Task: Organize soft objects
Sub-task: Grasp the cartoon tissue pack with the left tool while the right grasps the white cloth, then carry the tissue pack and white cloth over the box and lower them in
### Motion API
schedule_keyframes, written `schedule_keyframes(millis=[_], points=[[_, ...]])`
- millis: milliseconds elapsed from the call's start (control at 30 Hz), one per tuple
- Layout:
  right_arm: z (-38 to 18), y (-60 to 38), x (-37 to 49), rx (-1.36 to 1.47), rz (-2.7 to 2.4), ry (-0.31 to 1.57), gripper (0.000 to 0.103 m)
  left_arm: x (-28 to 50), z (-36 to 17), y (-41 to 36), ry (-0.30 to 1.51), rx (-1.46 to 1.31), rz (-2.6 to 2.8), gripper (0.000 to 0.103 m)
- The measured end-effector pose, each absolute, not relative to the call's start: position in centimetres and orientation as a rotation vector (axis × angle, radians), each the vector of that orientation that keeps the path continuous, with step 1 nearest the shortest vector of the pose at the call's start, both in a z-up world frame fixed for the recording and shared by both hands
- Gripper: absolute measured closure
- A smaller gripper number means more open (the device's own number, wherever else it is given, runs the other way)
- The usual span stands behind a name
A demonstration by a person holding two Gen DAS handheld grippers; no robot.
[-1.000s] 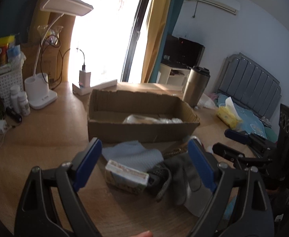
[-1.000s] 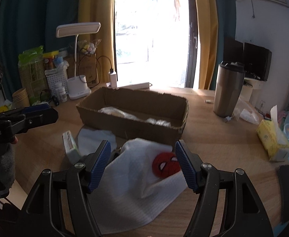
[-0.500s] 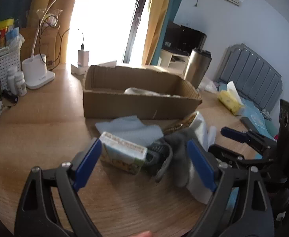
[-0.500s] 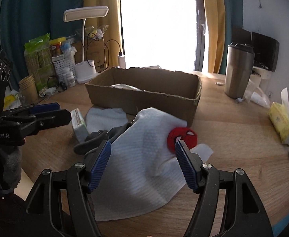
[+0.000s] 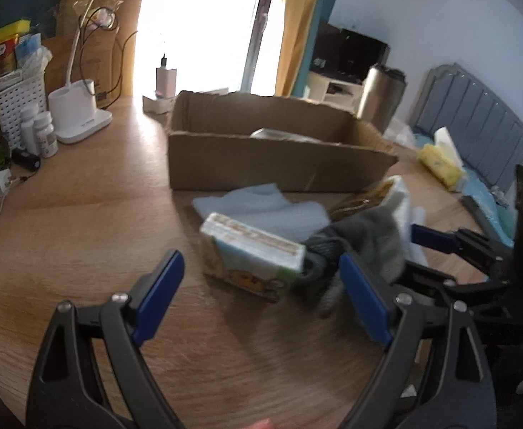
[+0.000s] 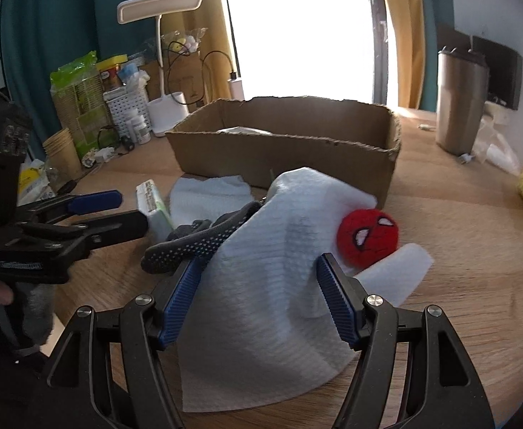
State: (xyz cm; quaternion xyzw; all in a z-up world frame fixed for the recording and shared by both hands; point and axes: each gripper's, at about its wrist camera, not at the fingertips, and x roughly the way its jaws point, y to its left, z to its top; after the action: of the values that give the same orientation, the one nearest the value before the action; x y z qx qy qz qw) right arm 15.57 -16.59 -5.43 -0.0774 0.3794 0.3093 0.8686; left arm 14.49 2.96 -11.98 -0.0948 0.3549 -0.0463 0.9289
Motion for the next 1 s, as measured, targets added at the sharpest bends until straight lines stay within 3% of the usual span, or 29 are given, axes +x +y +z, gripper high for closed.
schedule_keyframes(millis=[100,167,233,533,700,1000], points=[[-5.7,-16.1,15.4,-0.183,0.651,0.798,0.056,14.9,-12.5,3.3,0.736,-0.189,-0.08,0.013],[-5.9,-16.0,15.3,-0.195,0.651,0.804,0.08,15.0,-12.7,3.4,0.735,-0.181,-0.074,0.013],[-6.1,-16.2,15.3,-0.195,0.656,0.804,0.091,15.2,-12.8,3.4,0.731,-0.176,-0.076,0.013],[-3.5,-17.7,14.4,-0.168,0.663,0.707,0.094,15.8,-12.9,3.0,0.735,-0.146,-0.08,0.015],[-2.1,-18.6,14.2,-0.148,0.652,0.648,0.094,16.2,-13.2,2.8,0.752,-0.138,-0.079,0.035],[-0.3,-19.6,13.8,-0.127,0.642,0.579,0.094,16.1,-13.3,2.7,0.753,-0.127,-0.094,0.036]])
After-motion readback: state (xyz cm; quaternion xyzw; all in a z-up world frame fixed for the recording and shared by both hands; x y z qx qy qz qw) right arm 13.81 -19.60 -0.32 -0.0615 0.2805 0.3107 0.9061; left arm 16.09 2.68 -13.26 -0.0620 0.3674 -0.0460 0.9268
